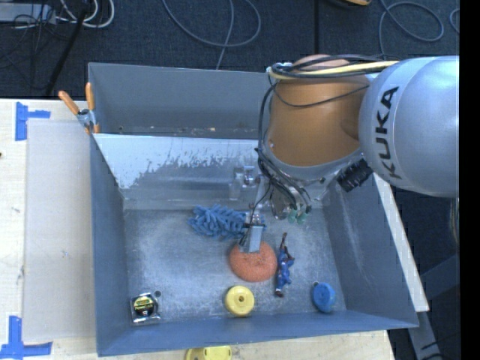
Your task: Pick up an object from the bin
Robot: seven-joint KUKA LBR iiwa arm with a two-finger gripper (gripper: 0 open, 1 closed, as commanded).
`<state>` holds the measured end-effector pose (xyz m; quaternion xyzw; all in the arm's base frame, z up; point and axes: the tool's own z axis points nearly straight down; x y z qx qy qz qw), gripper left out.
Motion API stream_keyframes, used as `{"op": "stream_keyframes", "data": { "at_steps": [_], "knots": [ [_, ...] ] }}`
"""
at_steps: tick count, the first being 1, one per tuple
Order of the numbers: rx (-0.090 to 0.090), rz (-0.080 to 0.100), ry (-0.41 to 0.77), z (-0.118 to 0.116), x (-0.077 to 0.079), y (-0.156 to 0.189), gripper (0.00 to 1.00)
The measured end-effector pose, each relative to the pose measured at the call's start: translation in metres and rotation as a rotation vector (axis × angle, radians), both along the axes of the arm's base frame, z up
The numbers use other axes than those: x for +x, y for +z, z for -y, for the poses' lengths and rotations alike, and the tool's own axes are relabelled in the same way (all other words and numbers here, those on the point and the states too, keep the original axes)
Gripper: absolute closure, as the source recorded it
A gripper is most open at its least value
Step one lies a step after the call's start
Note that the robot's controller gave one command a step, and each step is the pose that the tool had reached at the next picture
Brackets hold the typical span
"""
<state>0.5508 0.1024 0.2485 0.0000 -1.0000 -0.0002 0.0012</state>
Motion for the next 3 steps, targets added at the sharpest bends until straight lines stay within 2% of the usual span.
{"op": "stream_keyframes", "data": {
  "at_steps": [1,2,3],
  "knots": [
    [0.001,0.005,-0.003,0.014,0.026,-0.066,0.00],
    [0.001,0.004,-0.152,0.032,0.046,-0.149,0.00],
    [-0.001,0.002,-0.123,0.038,0.061,-0.179,0.00]
  ]
}}
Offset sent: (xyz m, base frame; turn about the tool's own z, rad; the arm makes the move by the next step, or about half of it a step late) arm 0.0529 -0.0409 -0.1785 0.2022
